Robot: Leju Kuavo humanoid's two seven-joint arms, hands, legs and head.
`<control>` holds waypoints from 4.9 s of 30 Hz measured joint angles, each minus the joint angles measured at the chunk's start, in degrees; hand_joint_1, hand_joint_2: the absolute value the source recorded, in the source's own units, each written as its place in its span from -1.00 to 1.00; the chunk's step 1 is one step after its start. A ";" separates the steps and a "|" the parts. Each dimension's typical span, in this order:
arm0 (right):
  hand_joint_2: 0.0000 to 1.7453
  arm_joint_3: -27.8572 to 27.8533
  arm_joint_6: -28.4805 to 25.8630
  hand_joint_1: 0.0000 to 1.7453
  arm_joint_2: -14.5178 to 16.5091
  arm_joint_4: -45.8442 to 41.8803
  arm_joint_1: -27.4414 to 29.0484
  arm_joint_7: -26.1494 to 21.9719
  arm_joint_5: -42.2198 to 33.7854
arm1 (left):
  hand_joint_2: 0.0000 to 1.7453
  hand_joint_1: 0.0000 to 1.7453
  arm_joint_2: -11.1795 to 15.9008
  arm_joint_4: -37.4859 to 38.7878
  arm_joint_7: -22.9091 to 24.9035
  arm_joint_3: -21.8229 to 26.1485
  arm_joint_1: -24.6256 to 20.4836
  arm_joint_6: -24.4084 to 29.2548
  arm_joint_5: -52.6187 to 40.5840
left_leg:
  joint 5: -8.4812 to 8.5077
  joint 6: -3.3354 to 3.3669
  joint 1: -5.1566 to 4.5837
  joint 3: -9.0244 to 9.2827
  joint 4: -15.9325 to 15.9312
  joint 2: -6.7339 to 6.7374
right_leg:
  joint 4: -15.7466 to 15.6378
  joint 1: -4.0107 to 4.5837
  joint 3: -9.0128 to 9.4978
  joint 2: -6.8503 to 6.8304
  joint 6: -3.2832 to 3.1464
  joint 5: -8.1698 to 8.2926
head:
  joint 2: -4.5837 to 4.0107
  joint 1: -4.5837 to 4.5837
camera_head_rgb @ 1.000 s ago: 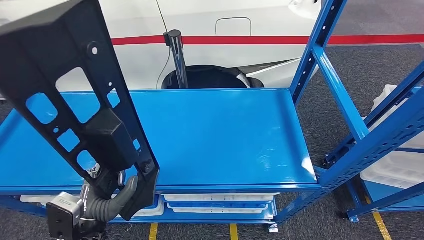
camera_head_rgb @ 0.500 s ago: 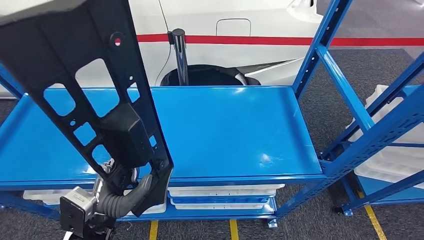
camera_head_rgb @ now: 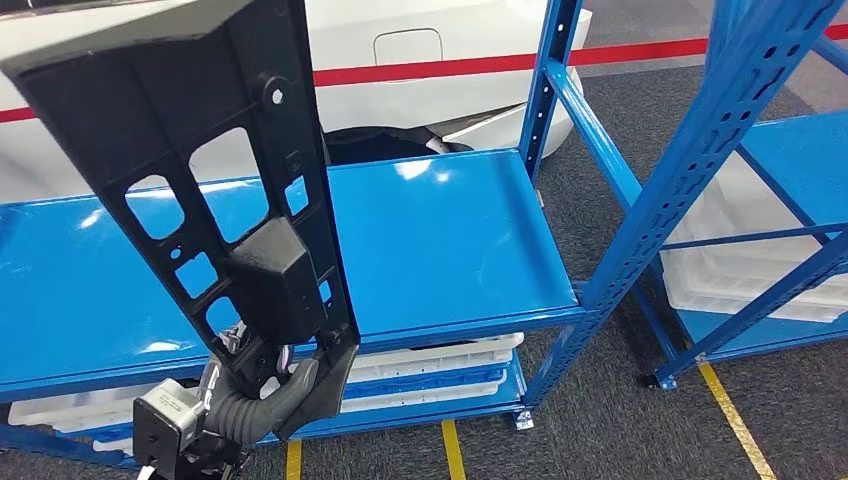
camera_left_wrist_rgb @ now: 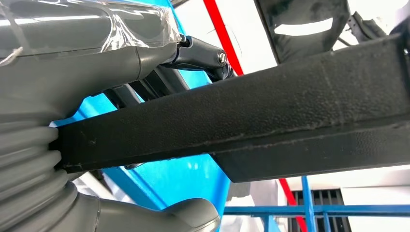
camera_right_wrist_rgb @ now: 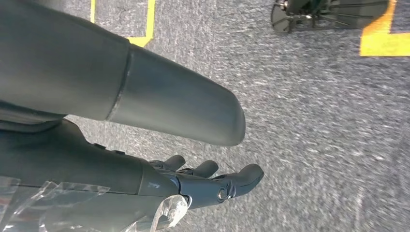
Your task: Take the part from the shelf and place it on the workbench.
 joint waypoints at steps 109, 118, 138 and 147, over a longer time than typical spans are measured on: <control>-1.00 0.35 0.50 -1.00 -2.05 0.33 -0.12 1.07 0.02 | 1.00 1.00 0.83 -3.42 -0.89 -2.19 1.83 6.28 2.17 | 9.05 3.69 -0.87 5.69 -17.17 1.48 | 11.09 0.31 -1.31 -1.06 2.23 -2.62 | 0.00 1.01; -1.00 0.07 1.09 -1.00 -2.25 0.35 -0.57 1.44 -0.35 | 1.00 1.00 0.50 -3.18 -0.96 -2.54 1.51 6.07 2.18 | 3.35 0.98 -0.77 1.33 -9.46 0.77 | -1.70 0.46 2.84 -0.81 -0.34 -0.38 | 0.01 0.79; -1.00 0.04 1.64 -1.00 -2.25 0.35 -0.05 1.70 -0.44 | 1.00 1.00 0.13 -2.56 -1.28 -2.81 1.44 5.28 1.72 | 5.62 3.87 -0.49 10.42 -18.99 2.09 | 14.72 0.03 -7.84 -0.50 3.33 -3.80 | 0.00 1.09; -1.00 0.03 1.92 -1.00 -2.25 0.35 -0.05 1.87 -0.06 | 1.00 1.00 -0.19 -2.40 -1.49 -2.93 1.16 4.88 0.98 | 3.97 1.75 -0.79 8.43 -15.47 3.12 | -1.63 0.43 1.66 -1.56 0.53 0.13 | 0.01 0.97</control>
